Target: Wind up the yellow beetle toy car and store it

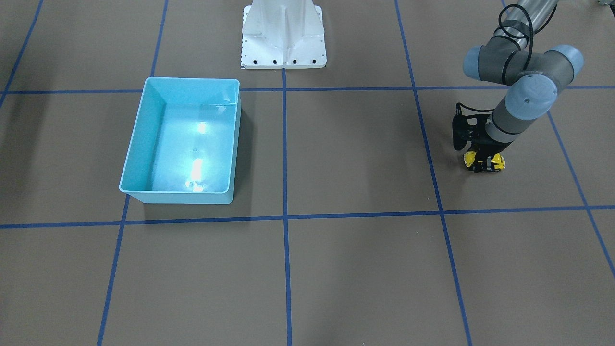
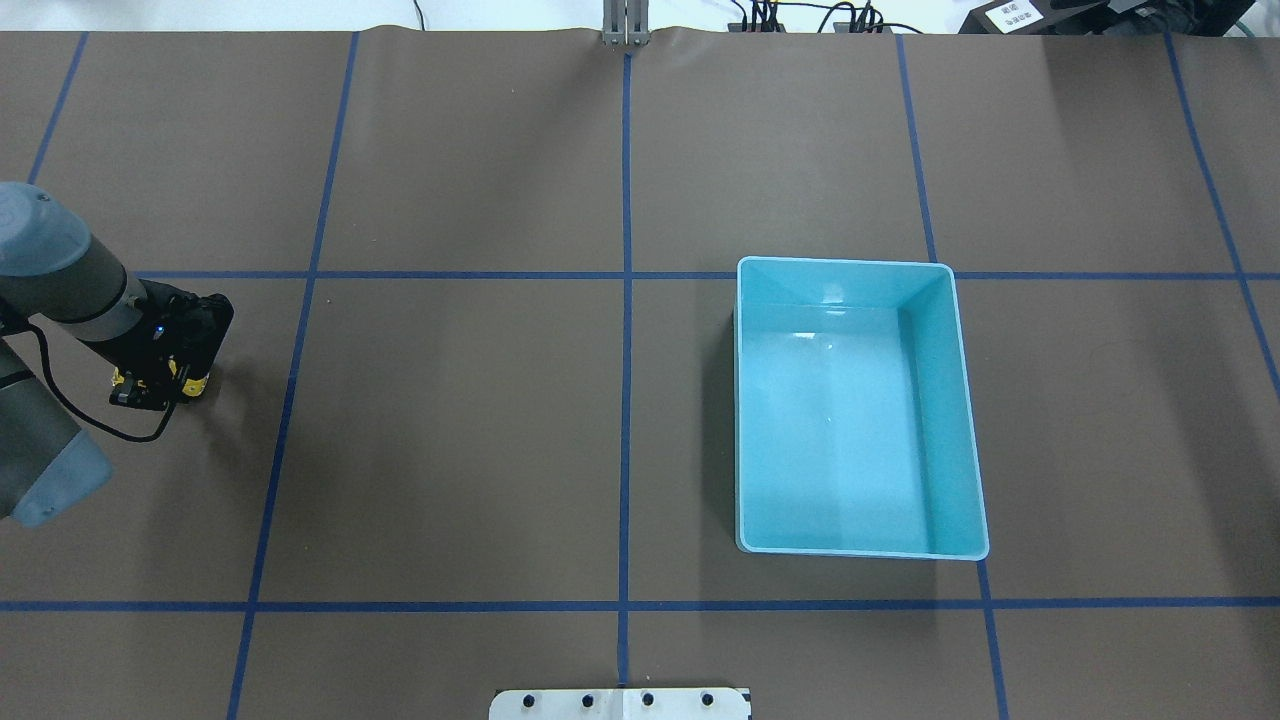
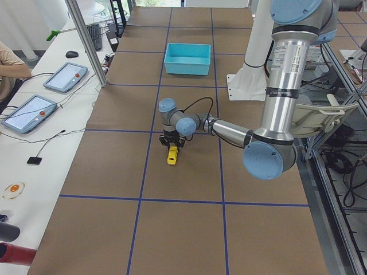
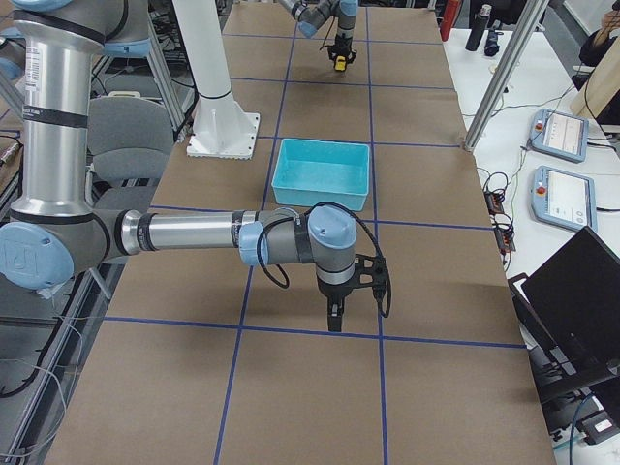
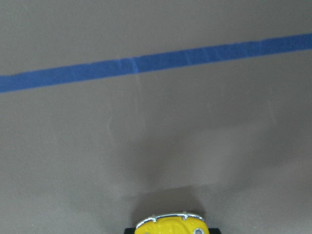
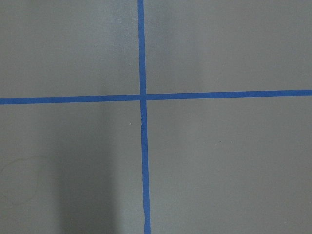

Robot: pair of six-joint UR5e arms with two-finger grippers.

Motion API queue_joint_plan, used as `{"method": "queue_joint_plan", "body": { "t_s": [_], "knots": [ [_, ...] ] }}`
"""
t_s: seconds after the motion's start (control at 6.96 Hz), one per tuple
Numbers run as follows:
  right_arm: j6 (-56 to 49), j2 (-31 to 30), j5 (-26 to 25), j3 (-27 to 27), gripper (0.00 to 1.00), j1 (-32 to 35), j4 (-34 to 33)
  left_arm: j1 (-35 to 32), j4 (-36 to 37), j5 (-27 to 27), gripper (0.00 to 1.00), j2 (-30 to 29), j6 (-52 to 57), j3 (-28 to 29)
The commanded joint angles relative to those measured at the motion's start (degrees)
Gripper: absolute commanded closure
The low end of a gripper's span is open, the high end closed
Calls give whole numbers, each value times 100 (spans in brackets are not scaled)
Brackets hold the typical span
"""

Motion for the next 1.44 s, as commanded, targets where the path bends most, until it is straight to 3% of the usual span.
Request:
{"method": "queue_joint_plan", "body": {
  "t_s": [0.0,0.29,0.43,1.29],
  "knots": [
    [-8,0,0,0,0,2,0,-72,-56,-78,100,15,106,73],
    [0,0,0,0,0,2,0,-81,-83,-78,100,16,115,74],
    [0,0,0,0,0,2,0,-125,-83,-78,1,33,115,100],
    [-8,0,0,9,0,2,0,-134,-74,-60,0,33,106,100]
  ]
}}
